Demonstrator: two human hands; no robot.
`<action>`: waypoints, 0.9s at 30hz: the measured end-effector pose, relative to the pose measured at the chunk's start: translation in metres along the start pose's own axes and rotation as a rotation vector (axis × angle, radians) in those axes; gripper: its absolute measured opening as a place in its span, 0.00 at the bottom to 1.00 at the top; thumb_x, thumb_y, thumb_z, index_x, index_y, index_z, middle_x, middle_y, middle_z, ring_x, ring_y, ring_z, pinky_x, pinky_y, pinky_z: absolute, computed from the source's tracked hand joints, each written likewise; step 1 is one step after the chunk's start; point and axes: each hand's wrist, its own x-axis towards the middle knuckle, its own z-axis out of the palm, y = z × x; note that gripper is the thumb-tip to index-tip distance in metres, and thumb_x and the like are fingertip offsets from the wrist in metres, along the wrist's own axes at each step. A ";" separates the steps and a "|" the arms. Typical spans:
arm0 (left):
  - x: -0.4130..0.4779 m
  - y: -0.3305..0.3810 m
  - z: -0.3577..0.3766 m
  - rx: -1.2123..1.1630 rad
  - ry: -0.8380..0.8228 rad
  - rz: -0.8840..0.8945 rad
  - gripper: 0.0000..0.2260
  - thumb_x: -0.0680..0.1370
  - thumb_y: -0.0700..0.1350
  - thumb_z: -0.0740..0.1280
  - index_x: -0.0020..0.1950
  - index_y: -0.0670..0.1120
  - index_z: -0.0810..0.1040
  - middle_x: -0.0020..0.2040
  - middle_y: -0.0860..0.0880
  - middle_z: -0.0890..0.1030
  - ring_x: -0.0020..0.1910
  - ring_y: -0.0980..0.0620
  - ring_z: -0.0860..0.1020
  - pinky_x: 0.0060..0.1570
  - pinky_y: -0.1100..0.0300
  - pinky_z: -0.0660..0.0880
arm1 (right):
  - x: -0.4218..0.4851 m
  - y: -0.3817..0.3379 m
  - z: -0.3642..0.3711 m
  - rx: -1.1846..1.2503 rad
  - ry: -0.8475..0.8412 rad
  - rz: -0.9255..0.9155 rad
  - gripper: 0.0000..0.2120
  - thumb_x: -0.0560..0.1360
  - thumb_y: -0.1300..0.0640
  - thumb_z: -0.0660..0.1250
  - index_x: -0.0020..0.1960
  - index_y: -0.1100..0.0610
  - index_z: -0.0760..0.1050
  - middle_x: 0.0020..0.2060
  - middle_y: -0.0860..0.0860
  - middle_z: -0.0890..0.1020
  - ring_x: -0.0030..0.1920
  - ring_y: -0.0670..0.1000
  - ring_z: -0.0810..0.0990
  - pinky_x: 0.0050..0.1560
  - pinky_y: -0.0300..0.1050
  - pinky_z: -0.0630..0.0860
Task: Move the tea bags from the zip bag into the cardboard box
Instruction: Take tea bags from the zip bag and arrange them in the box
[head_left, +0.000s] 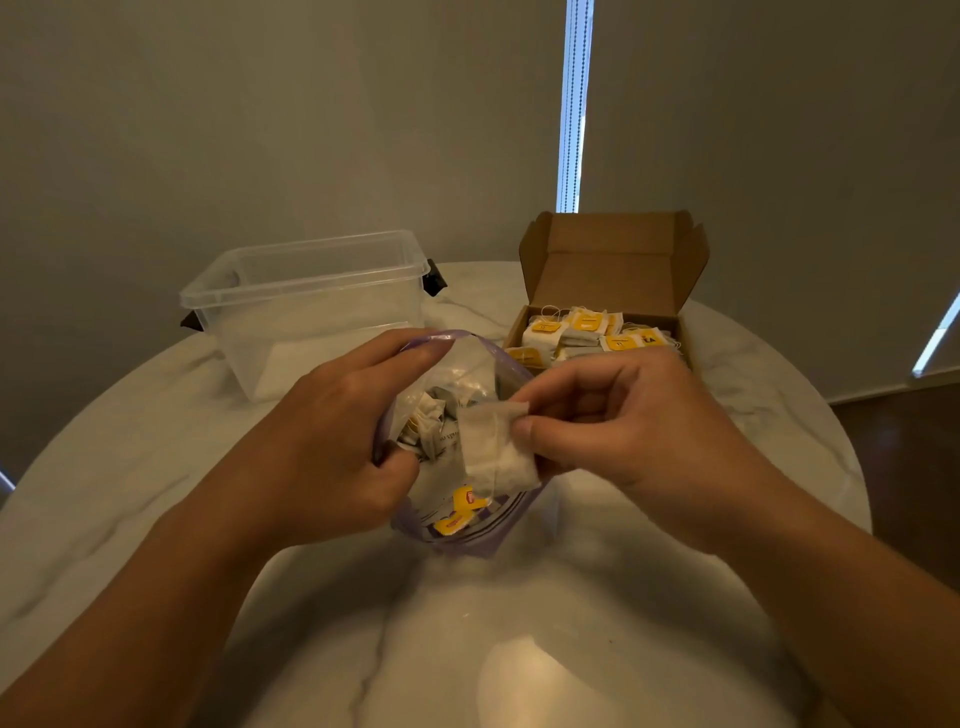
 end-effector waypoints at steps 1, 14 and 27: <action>0.000 0.001 0.000 -0.006 -0.012 -0.006 0.34 0.68 0.45 0.61 0.76 0.47 0.68 0.71 0.56 0.71 0.61 0.65 0.74 0.56 0.72 0.71 | 0.001 -0.004 -0.004 0.035 0.010 -0.006 0.07 0.70 0.66 0.72 0.47 0.61 0.83 0.39 0.54 0.86 0.41 0.52 0.86 0.40 0.43 0.82; -0.001 0.003 0.001 -0.061 -0.030 0.002 0.34 0.67 0.40 0.66 0.75 0.46 0.70 0.68 0.54 0.73 0.47 0.76 0.72 0.39 0.82 0.66 | 0.035 -0.055 -0.077 0.315 0.189 -0.100 0.08 0.66 0.64 0.69 0.46 0.61 0.78 0.39 0.54 0.85 0.42 0.52 0.86 0.39 0.42 0.80; -0.001 0.004 0.002 -0.073 -0.021 0.035 0.34 0.65 0.39 0.66 0.73 0.44 0.72 0.67 0.53 0.75 0.46 0.77 0.72 0.35 0.82 0.65 | 0.082 -0.021 -0.123 0.130 0.387 0.009 0.04 0.73 0.67 0.70 0.46 0.62 0.79 0.49 0.58 0.83 0.47 0.54 0.86 0.42 0.43 0.81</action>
